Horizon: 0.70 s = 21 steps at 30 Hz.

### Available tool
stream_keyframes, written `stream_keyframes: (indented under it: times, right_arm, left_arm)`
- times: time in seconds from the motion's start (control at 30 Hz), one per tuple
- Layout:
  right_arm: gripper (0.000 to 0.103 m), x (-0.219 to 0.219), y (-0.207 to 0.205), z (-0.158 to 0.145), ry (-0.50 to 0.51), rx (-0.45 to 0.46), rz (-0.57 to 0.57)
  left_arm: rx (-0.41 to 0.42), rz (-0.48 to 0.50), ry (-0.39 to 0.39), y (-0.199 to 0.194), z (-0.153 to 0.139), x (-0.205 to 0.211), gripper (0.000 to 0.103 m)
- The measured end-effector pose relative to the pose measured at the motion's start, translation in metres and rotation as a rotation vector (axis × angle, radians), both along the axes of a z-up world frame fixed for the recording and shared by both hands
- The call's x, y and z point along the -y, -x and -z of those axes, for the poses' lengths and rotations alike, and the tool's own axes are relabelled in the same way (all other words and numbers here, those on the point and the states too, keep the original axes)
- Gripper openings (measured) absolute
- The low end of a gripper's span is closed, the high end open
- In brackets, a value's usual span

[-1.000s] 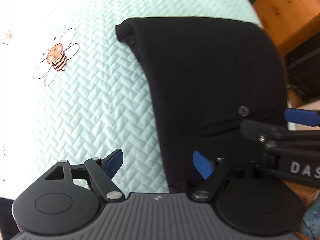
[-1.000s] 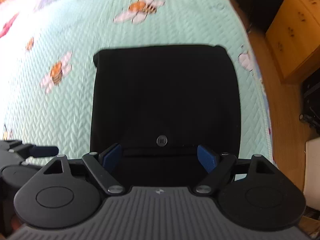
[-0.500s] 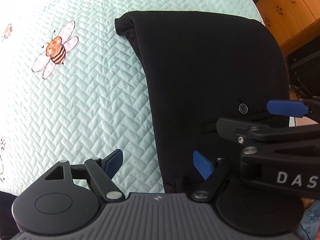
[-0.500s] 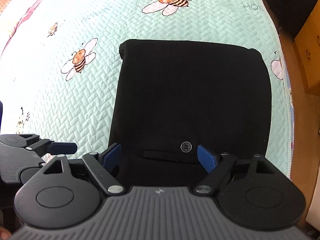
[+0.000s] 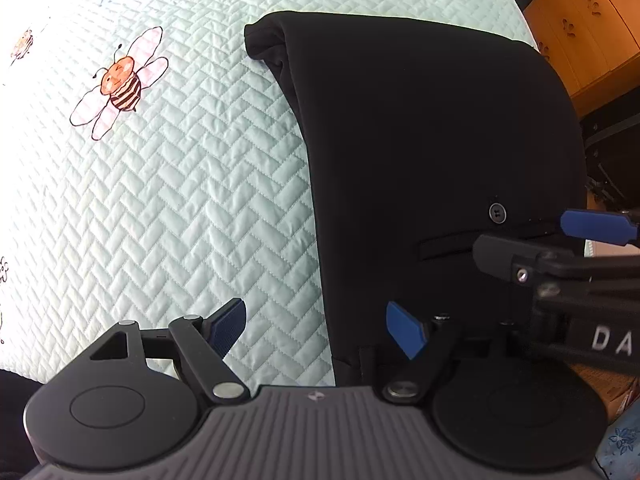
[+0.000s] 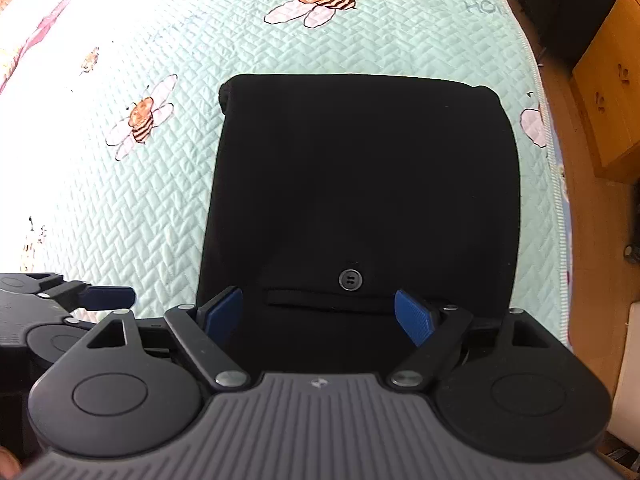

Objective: Fold clothes

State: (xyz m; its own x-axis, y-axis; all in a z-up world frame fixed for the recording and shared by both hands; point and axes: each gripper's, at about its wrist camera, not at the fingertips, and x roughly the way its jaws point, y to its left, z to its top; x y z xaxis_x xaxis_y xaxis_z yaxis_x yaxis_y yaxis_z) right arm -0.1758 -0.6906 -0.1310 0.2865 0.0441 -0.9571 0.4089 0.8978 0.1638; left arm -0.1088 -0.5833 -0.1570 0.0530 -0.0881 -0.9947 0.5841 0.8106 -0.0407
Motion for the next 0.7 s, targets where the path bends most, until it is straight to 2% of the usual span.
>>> stream_keyframes:
  times: [0.17, 0.4, 0.7]
  right_arm:
    - [0.084, 0.006, 0.000, 0.004, -0.005, -0.005, 0.002]
    - [0.084, -0.003, -0.012, 0.006, -0.088, 0.041, -0.023]
    - [0.084, -0.018, -0.018, -0.004, -0.040, 0.027, -0.029]
  left_arm:
    - [-0.012, -0.006, -0.004, 0.001, 0.003, -0.011, 0.080]
    - [-0.009, -0.038, -0.006, -0.006, 0.003, -0.031, 0.080]
    - [0.034, -0.035, 0.003, -0.012, -0.007, -0.038, 0.080]
